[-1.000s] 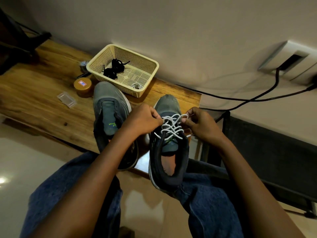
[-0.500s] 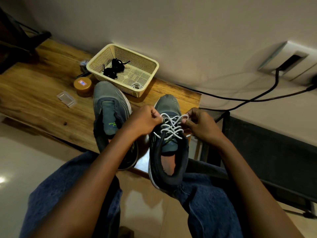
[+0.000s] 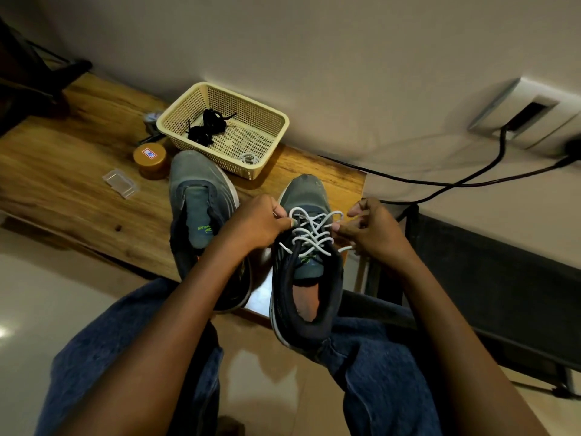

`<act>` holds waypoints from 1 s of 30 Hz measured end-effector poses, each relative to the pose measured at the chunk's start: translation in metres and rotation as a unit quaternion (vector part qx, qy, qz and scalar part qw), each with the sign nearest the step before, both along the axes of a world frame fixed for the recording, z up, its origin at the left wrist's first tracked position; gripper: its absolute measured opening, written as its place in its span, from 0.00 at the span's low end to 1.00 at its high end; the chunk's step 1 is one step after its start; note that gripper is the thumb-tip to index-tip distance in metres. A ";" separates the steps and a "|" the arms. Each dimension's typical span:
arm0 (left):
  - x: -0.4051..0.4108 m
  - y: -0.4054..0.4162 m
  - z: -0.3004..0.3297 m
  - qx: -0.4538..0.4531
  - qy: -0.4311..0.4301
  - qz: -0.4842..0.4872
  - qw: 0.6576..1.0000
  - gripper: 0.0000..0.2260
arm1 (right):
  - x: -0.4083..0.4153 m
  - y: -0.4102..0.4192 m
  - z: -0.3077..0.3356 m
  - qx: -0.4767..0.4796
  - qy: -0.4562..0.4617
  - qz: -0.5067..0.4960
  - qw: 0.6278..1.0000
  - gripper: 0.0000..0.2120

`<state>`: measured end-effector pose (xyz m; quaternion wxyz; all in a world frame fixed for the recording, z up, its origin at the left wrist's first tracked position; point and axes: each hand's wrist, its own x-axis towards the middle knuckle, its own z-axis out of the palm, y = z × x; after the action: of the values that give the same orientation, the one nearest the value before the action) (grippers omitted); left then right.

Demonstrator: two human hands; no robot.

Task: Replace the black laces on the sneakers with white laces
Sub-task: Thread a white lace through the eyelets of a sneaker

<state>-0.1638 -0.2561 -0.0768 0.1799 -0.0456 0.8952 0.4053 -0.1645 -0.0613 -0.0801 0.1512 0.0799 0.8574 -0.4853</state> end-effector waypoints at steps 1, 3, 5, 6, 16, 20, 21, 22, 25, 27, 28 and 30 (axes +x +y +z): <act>0.000 -0.003 -0.001 0.002 -0.009 -0.005 1.000 0.07 | 0.002 0.003 0.001 -0.007 -0.009 -0.018 1.000 0.13; 0.002 -0.008 -0.003 0.019 -0.024 -0.015 0.999 0.05 | 0.006 0.008 0.003 -0.031 -0.032 -0.021 0.999 0.10; 0.002 -0.010 -0.005 0.043 -0.026 -0.027 0.998 0.05 | 0.011 0.007 0.005 -0.031 -0.048 0.030 0.998 0.04; 0.002 -0.010 -0.005 0.049 -0.024 -0.032 0.998 0.05 | 0.012 0.006 0.005 -0.021 -0.042 0.054 0.997 0.03; 0.005 -0.007 -0.003 0.038 0.023 -0.059 0.997 0.03 | 0.011 -0.006 0.000 -0.012 0.033 0.068 0.997 0.03; 0.005 -0.007 -0.003 0.029 0.029 -0.074 0.996 0.05 | 0.009 -0.008 -0.001 0.024 0.021 0.087 0.996 0.05; 0.005 -0.007 -0.003 0.029 0.028 -0.078 0.996 0.05 | 0.009 -0.006 -0.002 0.016 0.007 0.083 0.996 0.06; 0.005 -0.008 -0.003 0.030 0.027 -0.081 0.996 0.04 | 0.009 -0.004 -0.001 -0.007 -0.010 0.077 0.997 0.06; 0.005 -0.008 -0.003 0.025 0.031 -0.081 0.996 0.03 | 0.012 0.000 0.004 -0.094 -0.050 0.060 0.992 0.05; 0.005 -0.008 -0.004 0.024 0.035 -0.079 0.996 0.03 | 0.013 0.000 0.004 -0.091 -0.038 0.069 0.993 0.03; 0.005 -0.008 -0.003 0.024 0.037 -0.079 0.996 0.04 | 0.013 -0.001 0.004 -0.071 -0.024 0.081 0.994 0.02; 0.004 -0.008 -0.004 0.022 0.038 -0.080 0.996 0.04 | 0.012 -0.003 0.001 -0.006 0.016 0.110 0.994 0.01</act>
<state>-0.1596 -0.2643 -0.0809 0.1780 0.0453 0.8931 0.4107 -0.1520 -0.0647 -0.0793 0.1901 -0.0237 0.8604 -0.4723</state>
